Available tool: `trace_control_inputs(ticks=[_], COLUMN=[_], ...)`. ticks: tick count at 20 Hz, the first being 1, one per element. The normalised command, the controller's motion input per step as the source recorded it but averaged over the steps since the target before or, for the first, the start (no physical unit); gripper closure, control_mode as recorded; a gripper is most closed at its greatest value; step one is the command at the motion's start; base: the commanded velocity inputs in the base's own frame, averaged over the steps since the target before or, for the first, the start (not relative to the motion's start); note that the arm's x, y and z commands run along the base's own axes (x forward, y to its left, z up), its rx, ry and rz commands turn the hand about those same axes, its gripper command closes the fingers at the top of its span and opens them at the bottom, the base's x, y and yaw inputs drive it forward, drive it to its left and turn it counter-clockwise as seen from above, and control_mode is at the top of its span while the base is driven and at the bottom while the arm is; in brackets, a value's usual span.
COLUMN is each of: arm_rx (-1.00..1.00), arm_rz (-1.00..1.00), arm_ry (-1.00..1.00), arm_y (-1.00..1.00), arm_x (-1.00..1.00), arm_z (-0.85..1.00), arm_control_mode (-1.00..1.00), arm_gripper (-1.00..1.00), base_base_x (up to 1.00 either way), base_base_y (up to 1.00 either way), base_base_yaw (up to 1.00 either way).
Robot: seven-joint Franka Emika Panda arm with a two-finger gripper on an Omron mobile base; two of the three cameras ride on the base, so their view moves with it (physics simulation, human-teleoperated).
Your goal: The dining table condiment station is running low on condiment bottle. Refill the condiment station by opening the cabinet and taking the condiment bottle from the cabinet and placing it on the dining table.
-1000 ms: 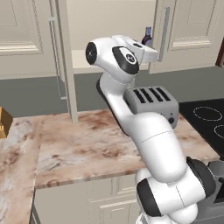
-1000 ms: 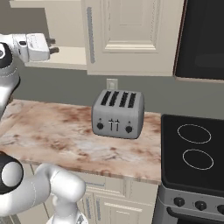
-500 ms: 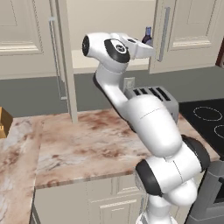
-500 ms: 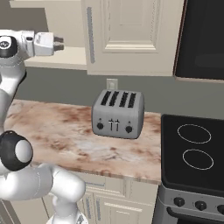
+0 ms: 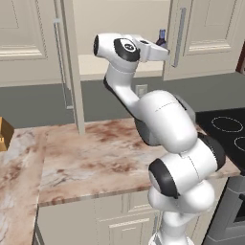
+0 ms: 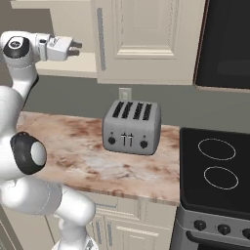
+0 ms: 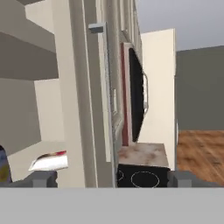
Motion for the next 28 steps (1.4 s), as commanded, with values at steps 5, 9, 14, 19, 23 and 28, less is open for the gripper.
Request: trace_control_inputs(ticks=[5,9,14,19,23,28], arm_rx=[0.00,0.00,0.00,0.00,0.00,-0.03], arm_rz=[-0.14,-0.09,-0.09,-0.09,-0.10,0.00], arm_ry=[0.02,0.02,0.03,0.04,0.04,0.06], arm_y=[-0.11,-0.32,-0.38,-0.37,-0.29,0.49], arm_x=[0.33,0.12,0.03,0.01,0.00,-0.22], arm_z=[-0.02,-0.04,-0.04,-0.09,-0.06,-0.12], arm_control_mode=[-1.00,-1.00,-1.00,-1.00,-1.00,-1.00], arm_gripper=[-1.00,-1.00,-1.00,-1.00,-1.00,-1.00], base_base_x=[0.00,0.00,0.00,0.00,0.00,0.00], base_base_y=[0.00,0.00,0.00,0.00,0.00,0.00], base_base_yaw=[0.00,0.00,0.00,0.00,0.00,0.00])
